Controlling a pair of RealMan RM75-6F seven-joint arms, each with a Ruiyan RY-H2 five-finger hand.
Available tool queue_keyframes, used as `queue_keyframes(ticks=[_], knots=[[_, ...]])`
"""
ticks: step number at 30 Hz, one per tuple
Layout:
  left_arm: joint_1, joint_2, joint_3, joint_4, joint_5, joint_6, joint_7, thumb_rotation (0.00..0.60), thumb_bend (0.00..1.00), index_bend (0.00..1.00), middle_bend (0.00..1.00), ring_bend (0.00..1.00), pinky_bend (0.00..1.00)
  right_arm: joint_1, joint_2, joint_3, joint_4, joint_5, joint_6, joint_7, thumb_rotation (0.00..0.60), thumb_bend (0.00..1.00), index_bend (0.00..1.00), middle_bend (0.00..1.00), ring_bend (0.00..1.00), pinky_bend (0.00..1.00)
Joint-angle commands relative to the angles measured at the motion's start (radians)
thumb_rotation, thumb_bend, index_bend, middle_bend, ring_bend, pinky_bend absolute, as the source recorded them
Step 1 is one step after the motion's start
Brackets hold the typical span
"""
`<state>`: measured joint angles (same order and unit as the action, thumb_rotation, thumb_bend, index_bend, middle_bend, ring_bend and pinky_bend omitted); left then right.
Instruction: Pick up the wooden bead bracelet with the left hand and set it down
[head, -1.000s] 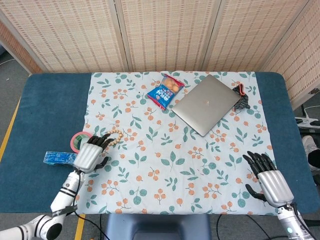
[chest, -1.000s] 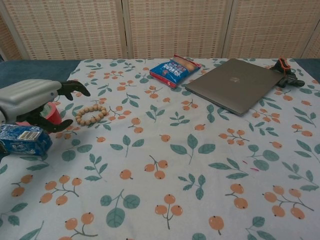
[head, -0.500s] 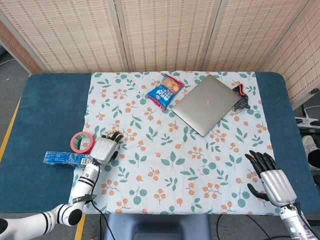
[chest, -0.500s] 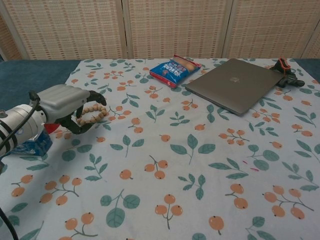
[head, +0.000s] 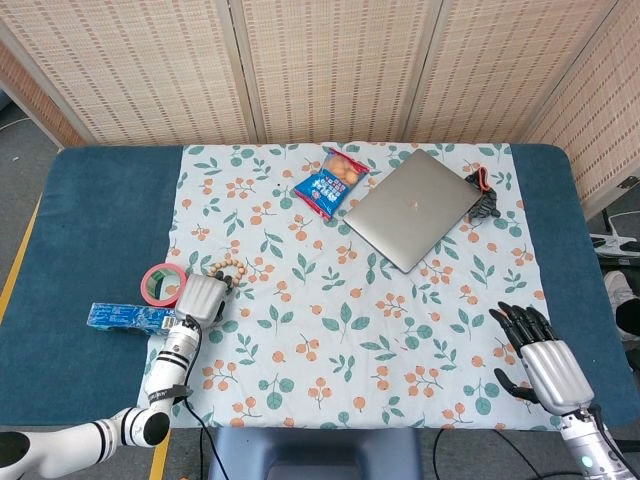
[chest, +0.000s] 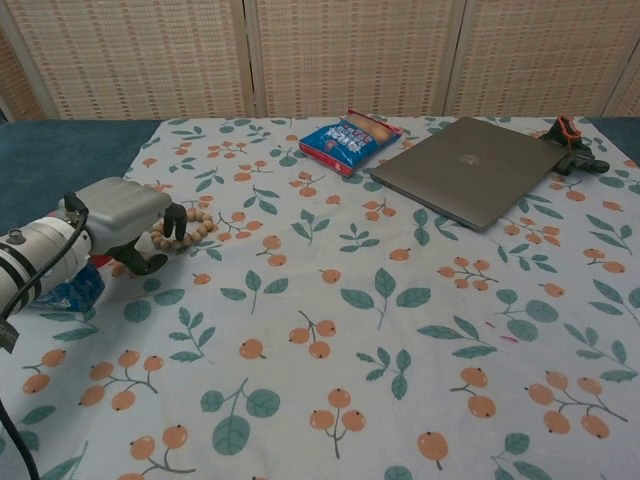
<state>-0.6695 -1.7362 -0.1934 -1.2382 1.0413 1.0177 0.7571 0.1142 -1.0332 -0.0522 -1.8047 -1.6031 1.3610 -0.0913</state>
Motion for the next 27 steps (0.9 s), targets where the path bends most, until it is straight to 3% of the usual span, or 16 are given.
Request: queue_keyframes(ticks=[1,16,20,23,27], knots=[[-0.007,-0.007,0.002,0.015,-0.01,-0.003,0.003,0.6,0.43,0.37,0.35,0.58,0.67,0.0,0.001,0.0,-0.001,0.0,0.0,-0.001,0.6,0.27,0.0,0.0,0.0,0.0],[-0.034,-0.053,0.009,0.104,-0.046,-0.009,0.017,0.6,0.43,0.38,0.4,0.58,0.69,0.002,0.004,0.001,-0.003,0.007,-0.008,-0.002,0.6,0.27,0.0,0.0,0.0,0.0],[-0.044,-0.067,0.014,0.134,-0.058,-0.019,0.037,0.6,0.43,0.45,0.51,0.59,0.69,0.002,0.007,0.0,-0.005,0.009,-0.012,-0.001,0.6,0.27,0.0,0.0,0.0,0.0],[-0.047,-0.074,0.016,0.147,-0.055,-0.015,0.034,0.6,0.43,0.49,0.54,0.59,0.7,0.003,0.008,0.0,-0.006,0.011,-0.014,-0.001,0.6,0.27,0.0,0.0,0.0,0.0],[-0.048,-0.096,0.026,0.193,-0.01,0.024,0.013,0.6,0.43,0.61,0.64,0.62,0.72,0.004,0.01,0.0,-0.008,0.013,-0.018,0.0,0.6,0.27,0.0,0.0,0.0,0.0]])
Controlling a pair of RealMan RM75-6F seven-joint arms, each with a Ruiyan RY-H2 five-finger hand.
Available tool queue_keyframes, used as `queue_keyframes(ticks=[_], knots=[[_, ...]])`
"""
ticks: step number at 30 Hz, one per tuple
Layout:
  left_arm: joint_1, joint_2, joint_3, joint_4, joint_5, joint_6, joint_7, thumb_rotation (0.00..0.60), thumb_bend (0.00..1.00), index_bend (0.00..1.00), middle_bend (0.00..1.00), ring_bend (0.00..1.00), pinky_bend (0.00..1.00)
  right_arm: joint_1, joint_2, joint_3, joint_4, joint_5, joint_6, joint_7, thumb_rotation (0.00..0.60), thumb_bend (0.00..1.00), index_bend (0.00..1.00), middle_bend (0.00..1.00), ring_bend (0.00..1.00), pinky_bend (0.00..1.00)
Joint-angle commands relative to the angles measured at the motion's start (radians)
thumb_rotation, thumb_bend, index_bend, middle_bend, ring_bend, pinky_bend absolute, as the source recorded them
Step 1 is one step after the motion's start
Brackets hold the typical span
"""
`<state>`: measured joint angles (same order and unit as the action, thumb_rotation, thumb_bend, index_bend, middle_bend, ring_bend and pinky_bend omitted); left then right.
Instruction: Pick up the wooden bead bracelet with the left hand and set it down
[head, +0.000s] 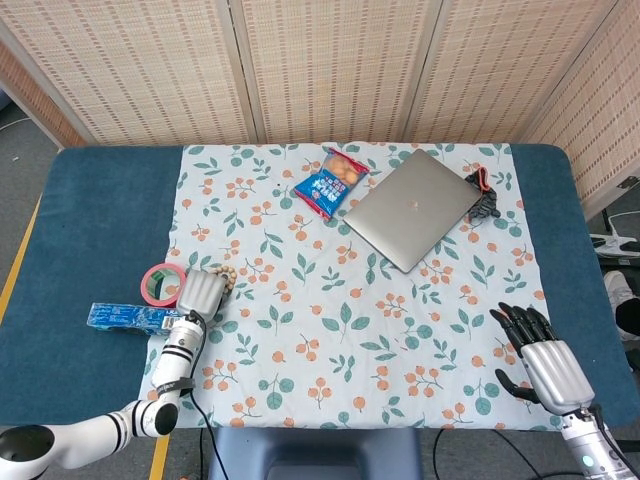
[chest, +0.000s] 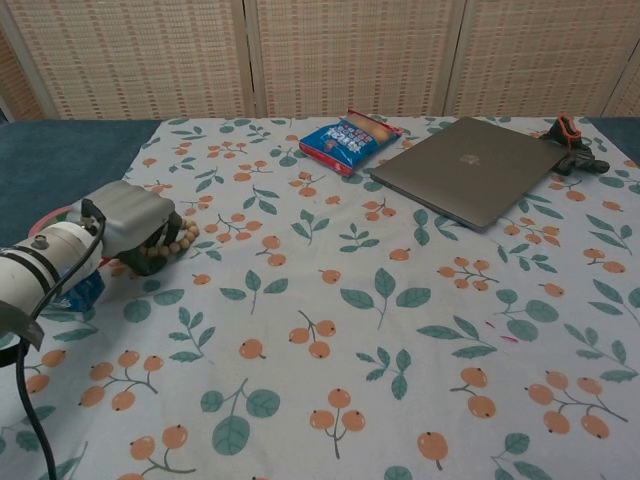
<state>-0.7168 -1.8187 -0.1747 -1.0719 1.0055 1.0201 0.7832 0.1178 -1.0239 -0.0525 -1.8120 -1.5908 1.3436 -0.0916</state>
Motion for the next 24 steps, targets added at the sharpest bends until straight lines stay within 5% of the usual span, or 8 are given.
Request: queue_keyframes(ticks=[1,7,13,24], knots=[[0.0,-0.019,0.01,0.038,0.037,0.029,-0.021,0.6,0.44,0.64,0.67,0.62,0.72,0.0,0.001,0.0,-0.001,0.001,0.0,0.001,0.6,0.27,0.0,0.0,0.0,0.0],[0.007,-0.031,-0.016,0.048,0.066,0.043,-0.143,0.6,0.59,0.73,0.76,0.65,0.75,0.0,0.002,0.0,-0.002,0.0,-0.001,0.002,0.6,0.27,0.0,0.0,0.0,0.0],[0.006,-0.021,-0.155,-0.014,-0.036,0.011,-0.317,0.6,0.73,0.77,0.8,0.69,0.78,0.001,0.001,0.0,-0.001,0.0,-0.004,0.003,0.6,0.27,0.0,0.0,0.0,0.0],[-0.051,-0.031,-0.419,0.036,-0.386,-0.071,-0.394,0.6,0.73,0.73,0.82,0.69,0.8,0.006,-0.003,0.001,0.0,0.011,-0.018,-0.003,0.6,0.27,0.0,0.0,0.0,0.0]])
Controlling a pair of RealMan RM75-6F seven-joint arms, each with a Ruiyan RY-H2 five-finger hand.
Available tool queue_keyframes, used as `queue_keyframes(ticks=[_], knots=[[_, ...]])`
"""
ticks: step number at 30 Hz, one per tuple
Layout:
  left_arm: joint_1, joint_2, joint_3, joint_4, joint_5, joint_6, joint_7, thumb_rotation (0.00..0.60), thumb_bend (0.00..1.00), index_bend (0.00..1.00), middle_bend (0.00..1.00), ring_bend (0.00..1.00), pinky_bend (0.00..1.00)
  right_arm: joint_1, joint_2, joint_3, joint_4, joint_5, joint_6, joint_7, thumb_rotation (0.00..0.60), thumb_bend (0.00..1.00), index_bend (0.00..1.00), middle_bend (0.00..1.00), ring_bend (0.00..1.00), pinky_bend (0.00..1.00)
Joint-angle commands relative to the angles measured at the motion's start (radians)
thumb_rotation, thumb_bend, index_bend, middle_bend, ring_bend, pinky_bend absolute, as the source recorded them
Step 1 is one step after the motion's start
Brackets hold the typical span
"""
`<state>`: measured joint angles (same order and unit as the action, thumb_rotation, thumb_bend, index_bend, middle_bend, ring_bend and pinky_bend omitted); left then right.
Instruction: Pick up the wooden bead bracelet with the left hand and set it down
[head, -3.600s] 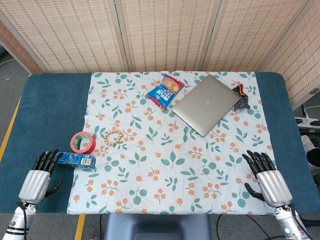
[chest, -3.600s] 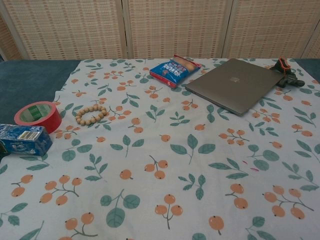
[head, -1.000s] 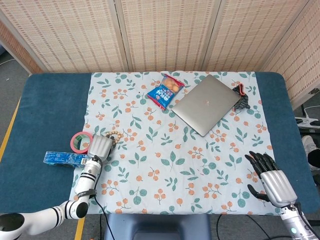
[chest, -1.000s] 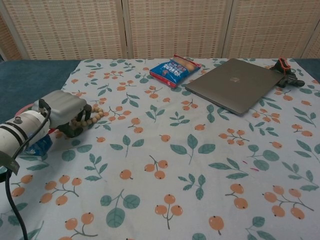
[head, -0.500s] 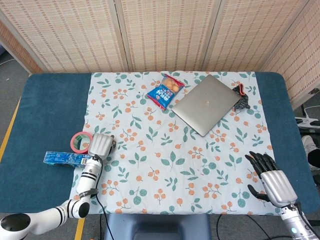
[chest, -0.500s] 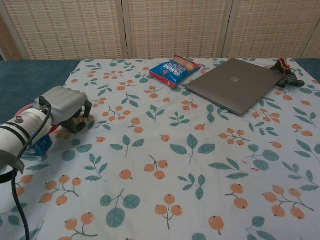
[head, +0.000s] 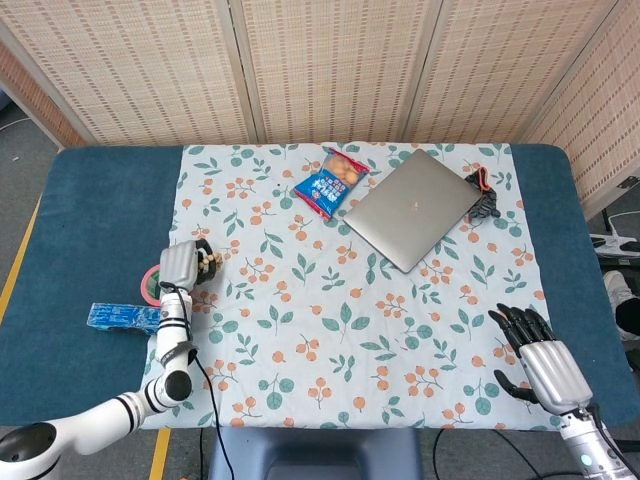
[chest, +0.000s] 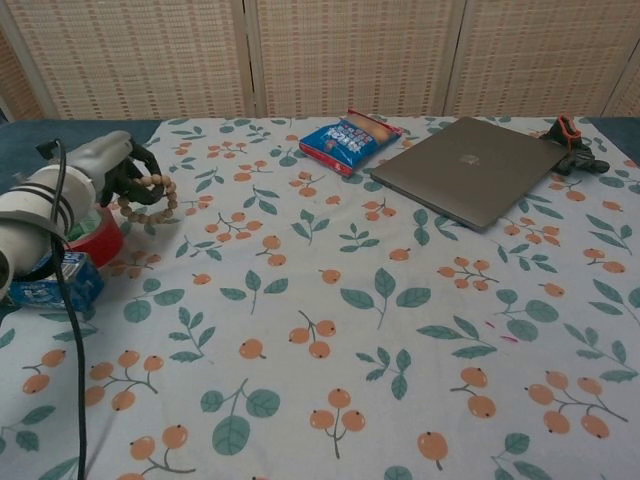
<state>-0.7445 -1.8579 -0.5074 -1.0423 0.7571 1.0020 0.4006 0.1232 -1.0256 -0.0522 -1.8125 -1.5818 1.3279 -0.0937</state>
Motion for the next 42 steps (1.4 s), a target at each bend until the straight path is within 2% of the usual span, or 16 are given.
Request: queue_keyframes(ticks=[1,7,12,16,23,26,34,38,42], knots=[[-0.027,0.018,-0.105,-0.003,-0.19,-0.073,0.0,0.6,0.74,0.73,0.82,0.69,0.8,0.002,-0.002,0.0,0.001,0.003,-0.005,-0.002,0.6,0.27,0.0,0.0,0.0,0.0],[-0.058,0.081,-0.146,-0.053,-0.409,-0.115,0.095,0.6,0.75,0.72,0.83,0.7,0.82,0.007,-0.007,0.0,0.002,0.01,-0.018,-0.009,0.6,0.27,0.0,0.0,0.0,0.0],[-0.037,0.192,-0.234,-0.176,-0.741,-0.287,0.053,0.6,0.71,0.68,0.82,0.69,0.8,0.007,-0.005,0.0,0.002,0.009,-0.016,-0.004,0.6,0.27,0.0,0.0,0.0,0.0],[-0.011,0.268,-0.256,-0.225,-0.884,-0.434,-0.044,0.6,0.67,0.61,0.77,0.62,0.73,0.009,-0.005,-0.002,0.004,0.006,-0.018,-0.001,0.6,0.27,0.0,0.0,0.0,0.0],[0.011,0.32,-0.229,-0.25,-0.855,-0.563,-0.188,0.6,0.58,0.54,0.67,0.47,0.58,0.01,-0.009,-0.003,0.004,0.006,-0.023,-0.01,0.6,0.27,0.0,0.0,0.0,0.0],[0.013,0.335,-0.21,-0.244,-0.83,-0.602,-0.259,0.6,0.57,0.53,0.66,0.45,0.55,0.012,-0.012,-0.005,0.003,0.006,-0.027,-0.016,0.6,0.27,0.0,0.0,0.0,0.0],[0.004,0.354,-0.174,-0.243,-0.763,-0.595,-0.41,0.6,0.57,0.52,0.66,0.45,0.53,0.018,-0.02,-0.005,0.006,0.012,-0.04,-0.024,0.6,0.27,0.0,0.0,0.0,0.0],[0.012,0.356,-0.155,-0.258,-0.739,-0.579,-0.486,0.6,0.57,0.53,0.67,0.45,0.46,0.02,-0.023,-0.007,0.006,0.013,-0.045,-0.028,0.6,0.27,0.0,0.0,0.0,0.0],[0.02,0.376,-0.131,-0.267,-0.746,-0.634,-0.557,0.6,0.57,0.51,0.64,0.4,0.39,0.02,-0.024,-0.007,0.006,0.013,-0.045,-0.031,0.6,0.27,0.0,0.0,0.0,0.0]])
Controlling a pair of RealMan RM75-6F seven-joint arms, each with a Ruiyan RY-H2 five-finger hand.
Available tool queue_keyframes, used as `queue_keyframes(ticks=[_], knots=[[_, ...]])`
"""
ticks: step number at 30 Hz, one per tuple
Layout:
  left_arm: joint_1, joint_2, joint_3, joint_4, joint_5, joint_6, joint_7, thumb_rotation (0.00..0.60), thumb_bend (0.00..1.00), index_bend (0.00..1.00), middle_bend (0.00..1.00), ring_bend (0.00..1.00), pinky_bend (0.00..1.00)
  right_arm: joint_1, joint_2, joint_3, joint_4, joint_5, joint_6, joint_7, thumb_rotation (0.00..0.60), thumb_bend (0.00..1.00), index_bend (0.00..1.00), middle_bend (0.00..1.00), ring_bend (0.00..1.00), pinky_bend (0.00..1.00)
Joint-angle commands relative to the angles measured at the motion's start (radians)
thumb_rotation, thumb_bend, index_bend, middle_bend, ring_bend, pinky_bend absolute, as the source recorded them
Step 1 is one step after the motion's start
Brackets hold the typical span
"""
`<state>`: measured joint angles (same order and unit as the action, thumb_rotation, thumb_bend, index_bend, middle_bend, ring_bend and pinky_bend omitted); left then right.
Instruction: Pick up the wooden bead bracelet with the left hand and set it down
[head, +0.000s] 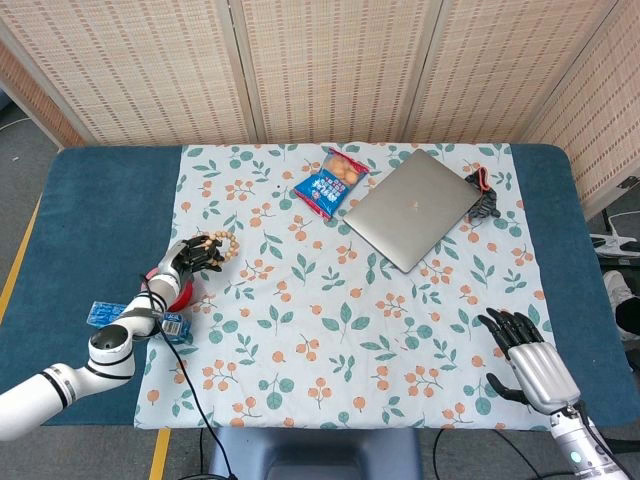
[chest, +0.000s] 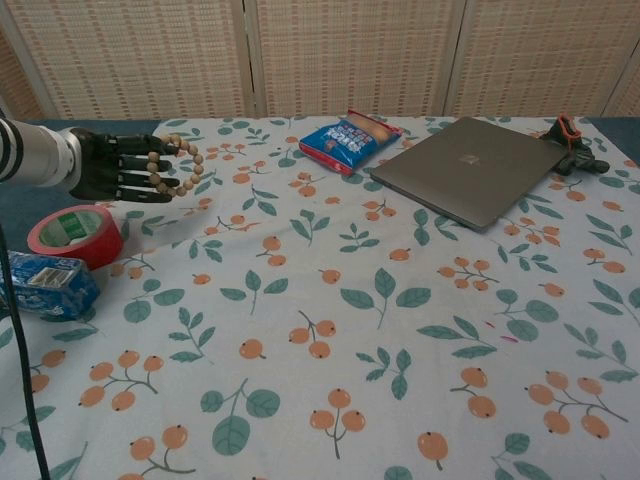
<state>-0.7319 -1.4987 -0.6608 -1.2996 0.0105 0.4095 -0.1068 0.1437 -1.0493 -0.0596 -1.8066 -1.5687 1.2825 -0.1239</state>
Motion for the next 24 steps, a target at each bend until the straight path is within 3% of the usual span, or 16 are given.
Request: queue_keyframes(ticks=[1,6,11,17,24], knots=[[0.009,0.022,0.026,-0.011,-0.004,-0.059,-0.068,0.6,0.57,0.49,0.62,0.38,0.37,0.0,0.0,0.0,-0.001,0.0,0.001,-0.001,0.6,0.27,0.0,0.0,0.0,0.0],[0.024,0.05,0.024,0.006,0.0,-0.209,-0.18,0.6,0.54,0.4,0.52,0.3,0.26,0.0,0.0,-0.002,-0.002,-0.001,0.001,-0.002,0.6,0.27,0.0,0.0,0.0,0.0],[0.035,0.05,0.015,0.018,0.072,-0.247,-0.249,0.6,0.5,0.41,0.52,0.28,0.23,0.001,0.0,-0.002,-0.001,-0.001,0.001,0.001,0.6,0.27,0.0,0.0,0.0,0.0],[0.038,0.038,0.021,0.025,0.133,-0.229,-0.32,0.6,0.47,0.56,0.58,0.28,0.21,0.001,0.0,-0.003,0.0,-0.003,0.001,0.003,0.6,0.27,0.0,0.0,0.0,0.0],[0.038,0.037,0.028,0.019,0.214,-0.217,-0.378,0.6,0.45,0.62,0.59,0.28,0.16,0.003,-0.001,-0.004,0.0,-0.001,-0.003,-0.001,0.6,0.27,0.0,0.0,0.0,0.0]])
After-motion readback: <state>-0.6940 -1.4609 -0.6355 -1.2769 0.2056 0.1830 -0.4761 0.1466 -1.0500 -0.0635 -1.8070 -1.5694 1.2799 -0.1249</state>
